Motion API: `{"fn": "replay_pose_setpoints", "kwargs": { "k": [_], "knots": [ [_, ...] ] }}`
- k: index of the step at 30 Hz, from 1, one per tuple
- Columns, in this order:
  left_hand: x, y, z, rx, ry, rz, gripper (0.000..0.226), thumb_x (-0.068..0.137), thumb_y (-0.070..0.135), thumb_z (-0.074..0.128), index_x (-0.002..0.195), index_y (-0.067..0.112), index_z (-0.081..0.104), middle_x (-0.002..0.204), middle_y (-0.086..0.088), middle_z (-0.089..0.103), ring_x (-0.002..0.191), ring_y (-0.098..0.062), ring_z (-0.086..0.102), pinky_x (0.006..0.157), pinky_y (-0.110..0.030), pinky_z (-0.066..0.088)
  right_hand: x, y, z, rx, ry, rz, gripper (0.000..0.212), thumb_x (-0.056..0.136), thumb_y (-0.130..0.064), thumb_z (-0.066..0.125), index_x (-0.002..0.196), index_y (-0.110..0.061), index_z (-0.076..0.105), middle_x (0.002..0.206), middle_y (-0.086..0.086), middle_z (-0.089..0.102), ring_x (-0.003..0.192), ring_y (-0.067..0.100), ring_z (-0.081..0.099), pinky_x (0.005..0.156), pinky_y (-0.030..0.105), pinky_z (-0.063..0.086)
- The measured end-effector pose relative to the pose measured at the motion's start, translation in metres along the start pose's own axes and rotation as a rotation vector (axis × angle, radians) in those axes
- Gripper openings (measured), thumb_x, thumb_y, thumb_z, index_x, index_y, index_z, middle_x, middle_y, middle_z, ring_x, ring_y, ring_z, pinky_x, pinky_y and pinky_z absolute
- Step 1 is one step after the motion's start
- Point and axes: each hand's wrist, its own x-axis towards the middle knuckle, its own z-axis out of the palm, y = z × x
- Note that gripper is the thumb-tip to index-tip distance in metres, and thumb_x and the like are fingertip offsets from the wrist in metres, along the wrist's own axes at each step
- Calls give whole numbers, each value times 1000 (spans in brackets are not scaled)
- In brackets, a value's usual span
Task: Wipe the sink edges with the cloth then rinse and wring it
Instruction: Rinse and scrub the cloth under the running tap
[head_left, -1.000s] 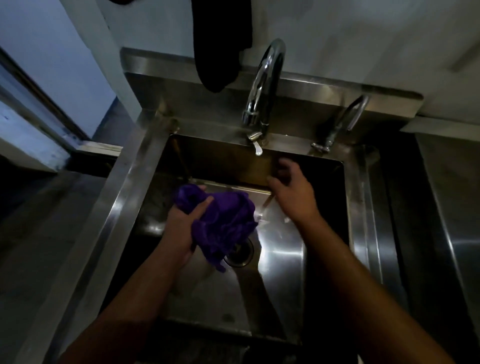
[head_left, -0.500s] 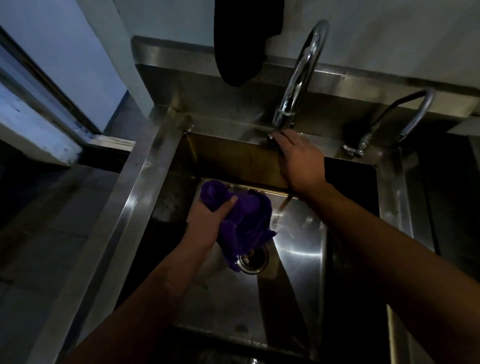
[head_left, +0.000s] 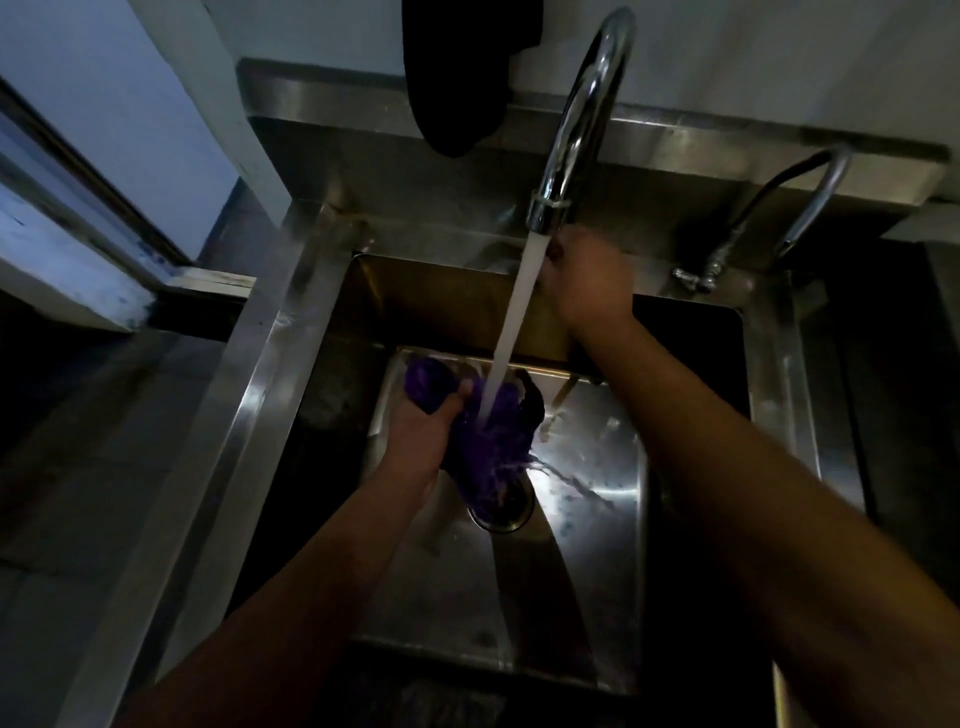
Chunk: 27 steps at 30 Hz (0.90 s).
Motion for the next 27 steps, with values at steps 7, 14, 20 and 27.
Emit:
{"fn": "replay_pose_setpoints", "kwargs": {
  "k": [7,14,20,27],
  "knots": [
    [2,-41,0,-175,141,-300,41,86,46,72,115,18,68,108,-9,75,101,-29,71,94,-48,56,-141,42,93,915,-259,883,30,92,-53,58,109,-28,64,115,2,66,100,23,63,91,37,48],
    [35,-84,2,-176,168,-490,95,58,85,59,121,14,67,115,-18,71,104,-37,68,98,-53,52,-164,42,131,848,-272,967,42,88,-57,64,107,-20,65,114,9,70,101,27,66,95,42,53],
    [66,-73,-23,84,170,-389,61,98,58,39,131,11,58,131,-14,63,115,-35,63,100,-52,52,-162,36,94,766,-136,682,23,80,-35,79,95,-25,64,98,-2,72,94,20,69,85,39,57],
    [7,-68,-3,-415,-71,-551,59,93,66,47,108,15,73,96,-14,75,85,-28,73,74,-39,59,-154,11,126,1072,-154,854,38,72,-32,78,108,-31,65,98,-2,74,90,21,72,86,48,59]
  ]
}}
